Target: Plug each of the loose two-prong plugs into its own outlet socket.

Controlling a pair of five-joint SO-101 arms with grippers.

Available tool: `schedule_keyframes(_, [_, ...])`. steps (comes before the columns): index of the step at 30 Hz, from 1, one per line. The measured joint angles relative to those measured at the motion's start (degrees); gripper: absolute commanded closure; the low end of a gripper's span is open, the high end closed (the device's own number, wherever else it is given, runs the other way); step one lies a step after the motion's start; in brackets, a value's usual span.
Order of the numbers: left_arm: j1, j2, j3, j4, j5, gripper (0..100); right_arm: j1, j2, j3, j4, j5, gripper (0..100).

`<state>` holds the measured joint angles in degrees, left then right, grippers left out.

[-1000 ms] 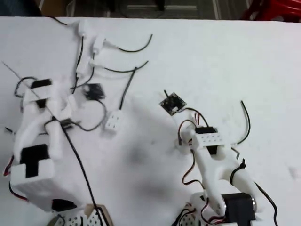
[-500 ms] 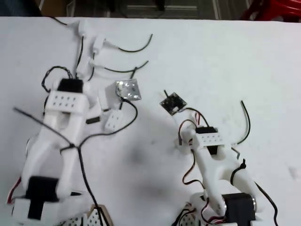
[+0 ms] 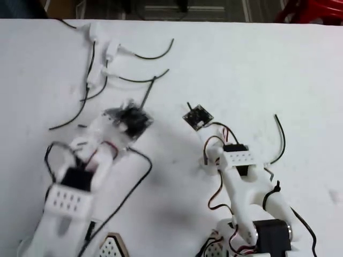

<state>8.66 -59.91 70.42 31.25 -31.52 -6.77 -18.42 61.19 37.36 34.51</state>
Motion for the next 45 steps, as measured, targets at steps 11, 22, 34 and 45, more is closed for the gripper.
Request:
schedule_keyframes(11, [0.2,-38.5,26.2,-22.3,21.4,98,0.0,0.0,0.0,0.0,0.0,98.0])
schedule_keyframes(22, [3.1,-43.7,26.3,-28.7,30.2,98,0.4,-0.6,-1.6,0.1,0.1,98.0])
schedule_keyframes(34, [18.6,-43.7,18.5,-31.5,31.0,98,-2.7,-13.5,-28.6,21.2,0.1,98.0])
schedule_keyframes(45, [20.9,-43.7,18.1,-31.8,31.0,98,-17.0,-11.3,-54.0,28.3,0.1,98.0])
